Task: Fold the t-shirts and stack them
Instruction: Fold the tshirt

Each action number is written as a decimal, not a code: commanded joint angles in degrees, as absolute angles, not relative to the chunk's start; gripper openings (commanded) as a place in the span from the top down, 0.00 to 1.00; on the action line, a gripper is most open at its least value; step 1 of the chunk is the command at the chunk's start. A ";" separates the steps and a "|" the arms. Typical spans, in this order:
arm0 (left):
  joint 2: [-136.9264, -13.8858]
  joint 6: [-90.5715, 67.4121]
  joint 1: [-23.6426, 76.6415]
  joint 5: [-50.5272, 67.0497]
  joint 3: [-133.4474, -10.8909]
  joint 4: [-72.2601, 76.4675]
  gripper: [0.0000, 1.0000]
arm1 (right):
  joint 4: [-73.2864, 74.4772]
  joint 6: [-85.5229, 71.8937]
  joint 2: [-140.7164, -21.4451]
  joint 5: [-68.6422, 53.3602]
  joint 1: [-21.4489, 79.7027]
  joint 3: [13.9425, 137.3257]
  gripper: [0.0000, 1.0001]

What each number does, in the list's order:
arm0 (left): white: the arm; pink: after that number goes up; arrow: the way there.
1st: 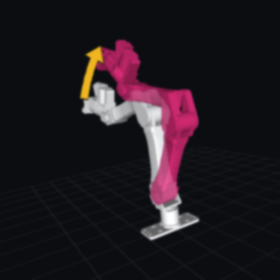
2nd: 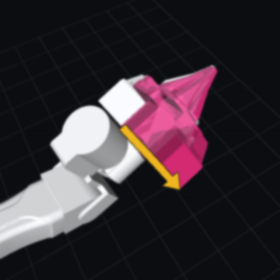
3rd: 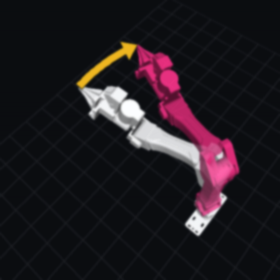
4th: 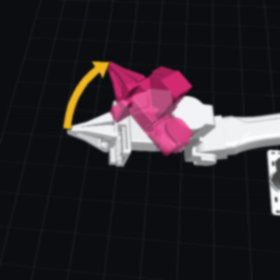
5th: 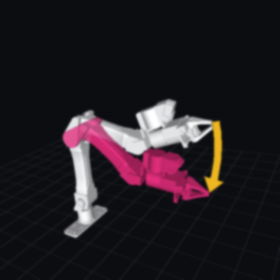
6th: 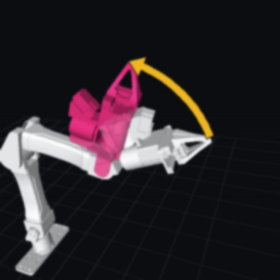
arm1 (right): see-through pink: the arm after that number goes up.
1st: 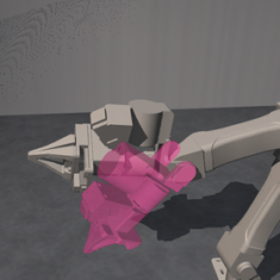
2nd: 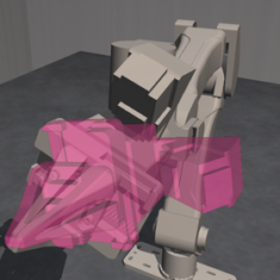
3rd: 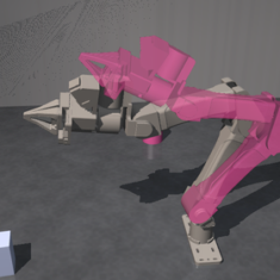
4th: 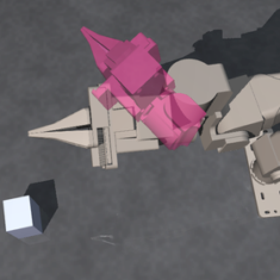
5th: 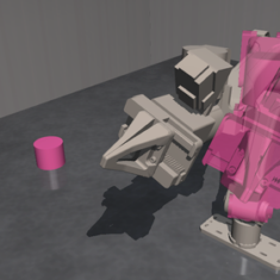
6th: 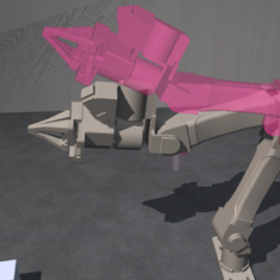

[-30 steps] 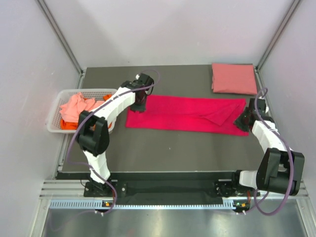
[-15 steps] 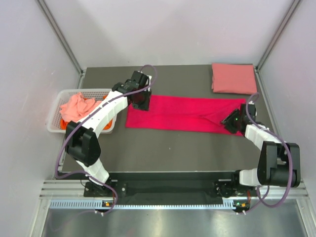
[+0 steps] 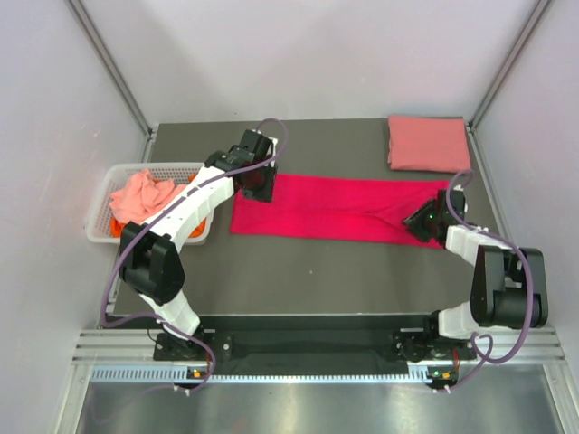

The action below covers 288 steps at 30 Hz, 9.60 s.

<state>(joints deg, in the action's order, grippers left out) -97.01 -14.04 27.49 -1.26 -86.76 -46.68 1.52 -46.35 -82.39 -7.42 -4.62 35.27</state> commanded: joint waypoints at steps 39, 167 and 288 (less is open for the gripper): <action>-96.59 -13.01 27.69 -3.69 -85.43 -44.65 0.65 | -11.51 -48.60 -99.40 -14.68 1.67 52.64 0.98; -105.20 -23.03 20.65 0.53 -66.45 -37.18 0.67 | 21.71 -39.55 -75.41 10.90 -28.74 36.56 1.00; -120.06 -4.57 18.28 -18.54 -101.52 -57.39 1.00 | 35.94 -41.48 -112.84 14.76 -6.15 87.89 0.66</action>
